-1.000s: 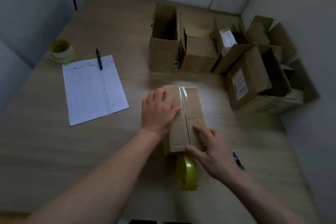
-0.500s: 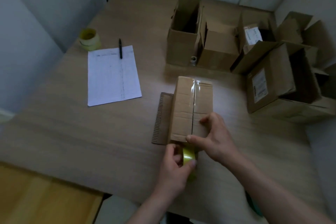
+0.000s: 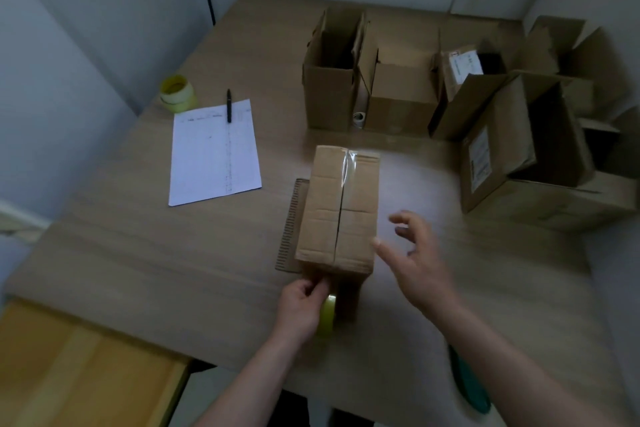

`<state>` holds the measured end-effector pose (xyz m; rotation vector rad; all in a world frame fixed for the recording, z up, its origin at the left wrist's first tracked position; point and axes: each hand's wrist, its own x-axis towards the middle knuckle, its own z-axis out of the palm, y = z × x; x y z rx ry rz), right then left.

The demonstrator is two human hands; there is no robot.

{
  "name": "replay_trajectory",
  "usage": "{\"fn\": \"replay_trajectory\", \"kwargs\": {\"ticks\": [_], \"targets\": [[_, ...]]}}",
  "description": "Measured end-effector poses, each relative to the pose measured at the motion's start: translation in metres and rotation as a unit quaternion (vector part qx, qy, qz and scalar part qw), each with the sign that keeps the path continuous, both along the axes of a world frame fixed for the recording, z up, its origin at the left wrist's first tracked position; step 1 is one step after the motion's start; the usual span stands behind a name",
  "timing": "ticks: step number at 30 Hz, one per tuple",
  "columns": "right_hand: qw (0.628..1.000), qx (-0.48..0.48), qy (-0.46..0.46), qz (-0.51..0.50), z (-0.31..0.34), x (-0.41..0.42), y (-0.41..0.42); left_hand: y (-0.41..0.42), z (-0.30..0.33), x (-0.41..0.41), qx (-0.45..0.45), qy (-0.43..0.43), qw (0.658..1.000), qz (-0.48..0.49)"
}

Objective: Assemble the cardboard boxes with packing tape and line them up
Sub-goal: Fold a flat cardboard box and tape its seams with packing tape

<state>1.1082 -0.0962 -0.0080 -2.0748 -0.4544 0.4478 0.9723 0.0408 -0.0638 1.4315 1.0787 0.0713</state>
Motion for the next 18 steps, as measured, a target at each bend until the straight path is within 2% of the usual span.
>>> {"fn": "replay_trajectory", "kwargs": {"ticks": [1, 3, 5, 6, 8, 10, 12, 14, 16, 18], "targets": [[0.998, -0.025, -0.016, -0.058, -0.006, -0.002, -0.021, 0.000, 0.000, 0.001, 0.013, 0.003, 1.000, -0.001], [0.974, -0.187, -0.035, -0.120, -0.023, -0.011, -0.067, 0.001, 0.000, 0.003, 0.031, -0.002, 1.000, -0.004], [0.931, -0.352, -0.007, -0.098, -0.043, -0.028, -0.106, 0.000, 0.001, 0.005, 0.041, -0.007, 0.999, -0.004], [0.910, -0.406, 0.016, -0.080, -0.053, -0.038, -0.121, 0.000, 0.001, 0.005, 0.043, -0.007, 0.999, -0.004], [0.891, -0.446, 0.047, -0.065, -0.068, -0.053, -0.141, 0.000, 0.003, 0.004, 0.040, -0.011, 0.999, -0.004], [0.902, -0.418, 0.055, -0.089, -0.071, -0.062, -0.146, 0.000, 0.005, 0.004, 0.033, -0.016, 0.999, -0.007], [0.935, -0.323, 0.051, -0.139, -0.065, -0.069, -0.141, 0.002, 0.006, 0.002, 0.023, -0.023, 0.999, -0.014], [0.966, -0.211, -0.006, -0.148, -0.051, -0.074, -0.132, 0.004, 0.007, 0.002, 0.015, -0.031, 0.999, -0.021], [0.980, -0.142, -0.114, -0.074, -0.026, -0.080, -0.114, 0.005, 0.006, 0.002, 0.014, -0.026, 0.999, -0.027], [0.968, -0.136, -0.208, 0.022, -0.003, -0.085, -0.091, 0.006, 0.005, 0.001, 0.011, -0.028, 0.999, -0.033]]}}
